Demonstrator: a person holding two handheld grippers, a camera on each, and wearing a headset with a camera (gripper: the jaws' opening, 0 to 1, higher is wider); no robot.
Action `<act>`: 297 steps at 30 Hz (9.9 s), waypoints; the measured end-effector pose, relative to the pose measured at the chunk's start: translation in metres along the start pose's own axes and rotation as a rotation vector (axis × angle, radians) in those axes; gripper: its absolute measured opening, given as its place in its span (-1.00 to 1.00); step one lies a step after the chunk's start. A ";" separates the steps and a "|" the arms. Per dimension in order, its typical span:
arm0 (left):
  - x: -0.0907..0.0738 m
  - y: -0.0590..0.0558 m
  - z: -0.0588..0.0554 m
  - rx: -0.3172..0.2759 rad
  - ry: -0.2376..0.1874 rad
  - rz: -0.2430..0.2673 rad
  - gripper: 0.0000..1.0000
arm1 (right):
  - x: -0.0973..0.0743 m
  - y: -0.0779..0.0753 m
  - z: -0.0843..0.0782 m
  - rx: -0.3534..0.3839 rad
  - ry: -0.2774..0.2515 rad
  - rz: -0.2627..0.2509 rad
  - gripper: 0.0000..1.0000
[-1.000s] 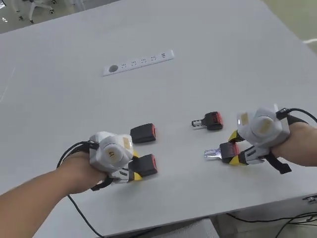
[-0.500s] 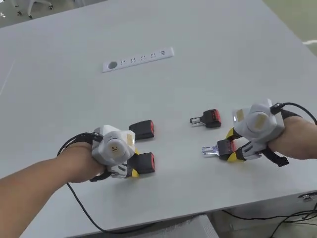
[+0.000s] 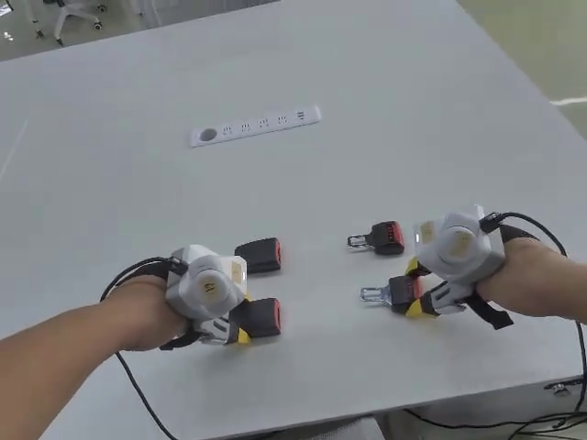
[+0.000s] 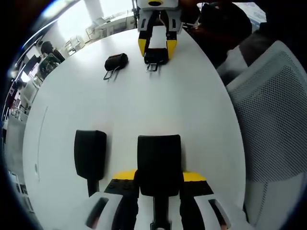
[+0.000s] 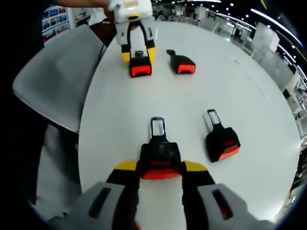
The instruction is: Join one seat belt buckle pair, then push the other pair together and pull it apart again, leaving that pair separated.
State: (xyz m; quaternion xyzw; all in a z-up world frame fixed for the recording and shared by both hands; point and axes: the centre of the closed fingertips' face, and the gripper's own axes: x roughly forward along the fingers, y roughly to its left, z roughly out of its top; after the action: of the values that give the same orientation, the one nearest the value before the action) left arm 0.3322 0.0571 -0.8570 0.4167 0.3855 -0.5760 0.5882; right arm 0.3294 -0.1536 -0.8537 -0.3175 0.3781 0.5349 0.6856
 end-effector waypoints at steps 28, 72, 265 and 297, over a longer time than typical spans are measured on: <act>0.001 0.001 0.000 -0.006 0.026 -0.028 -0.33 | 0.056 0.029 0.099 -0.057 -0.152 0.022 -0.35; 0.001 -0.001 0.000 0.045 0.028 -0.064 -0.35 | 0.074 0.037 0.129 -0.041 -0.154 0.031 -0.42; 0.005 0.104 0.015 -0.044 -0.014 0.032 -0.34 | 0.058 -0.074 0.110 -0.077 -0.143 -0.044 -0.37; 0.005 0.103 0.016 -0.033 -0.013 0.017 -0.36 | 0.063 -0.070 0.127 -0.125 -0.148 -0.005 -0.43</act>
State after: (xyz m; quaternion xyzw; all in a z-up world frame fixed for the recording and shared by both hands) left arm 0.4350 0.0395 -0.8518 0.4064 0.3872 -0.5674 0.6024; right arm 0.4295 -0.0319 -0.8406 -0.3200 0.2914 0.5777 0.6920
